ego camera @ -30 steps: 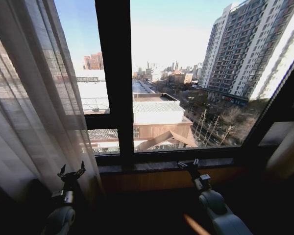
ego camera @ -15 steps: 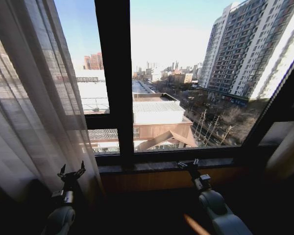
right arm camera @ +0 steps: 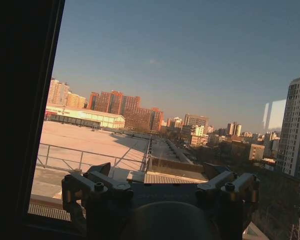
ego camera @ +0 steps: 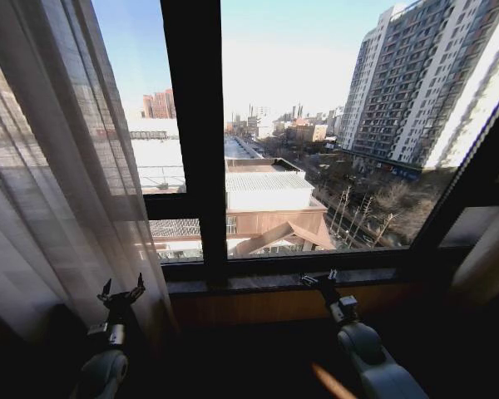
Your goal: Open the curtains by pulling them apart, changing their state from closed to fully open.
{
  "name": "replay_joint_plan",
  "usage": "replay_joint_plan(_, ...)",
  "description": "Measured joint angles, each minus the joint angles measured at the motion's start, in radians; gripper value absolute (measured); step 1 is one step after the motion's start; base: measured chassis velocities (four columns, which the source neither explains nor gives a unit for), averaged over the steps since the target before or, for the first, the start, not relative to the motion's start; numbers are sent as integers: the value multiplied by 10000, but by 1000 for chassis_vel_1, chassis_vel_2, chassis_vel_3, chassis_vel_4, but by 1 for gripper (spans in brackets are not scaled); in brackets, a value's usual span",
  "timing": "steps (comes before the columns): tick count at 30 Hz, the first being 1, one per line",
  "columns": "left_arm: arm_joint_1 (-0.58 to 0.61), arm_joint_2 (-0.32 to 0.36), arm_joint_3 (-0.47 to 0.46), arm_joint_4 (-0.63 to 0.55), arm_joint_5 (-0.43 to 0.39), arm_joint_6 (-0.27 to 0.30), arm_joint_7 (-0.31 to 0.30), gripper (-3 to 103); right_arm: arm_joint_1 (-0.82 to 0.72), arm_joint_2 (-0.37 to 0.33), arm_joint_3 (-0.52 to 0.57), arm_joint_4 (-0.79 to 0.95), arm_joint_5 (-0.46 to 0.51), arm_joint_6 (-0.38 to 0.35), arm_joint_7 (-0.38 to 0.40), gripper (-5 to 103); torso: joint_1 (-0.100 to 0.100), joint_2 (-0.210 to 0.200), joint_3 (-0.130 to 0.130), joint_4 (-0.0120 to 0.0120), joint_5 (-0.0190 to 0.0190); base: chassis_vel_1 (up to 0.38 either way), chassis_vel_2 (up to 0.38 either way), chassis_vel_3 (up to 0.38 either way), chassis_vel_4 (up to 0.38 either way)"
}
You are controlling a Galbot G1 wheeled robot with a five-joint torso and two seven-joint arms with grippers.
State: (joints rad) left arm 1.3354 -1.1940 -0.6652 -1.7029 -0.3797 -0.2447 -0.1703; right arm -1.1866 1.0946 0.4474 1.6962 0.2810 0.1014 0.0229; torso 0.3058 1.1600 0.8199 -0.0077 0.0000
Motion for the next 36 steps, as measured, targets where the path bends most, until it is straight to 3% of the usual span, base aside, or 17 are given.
replay_joint_plan(36,-3,1,4,-5,0,33,-2,100,0,0,0,0,0,0,0,100,0,0,0,0,0,0,0,0,0)
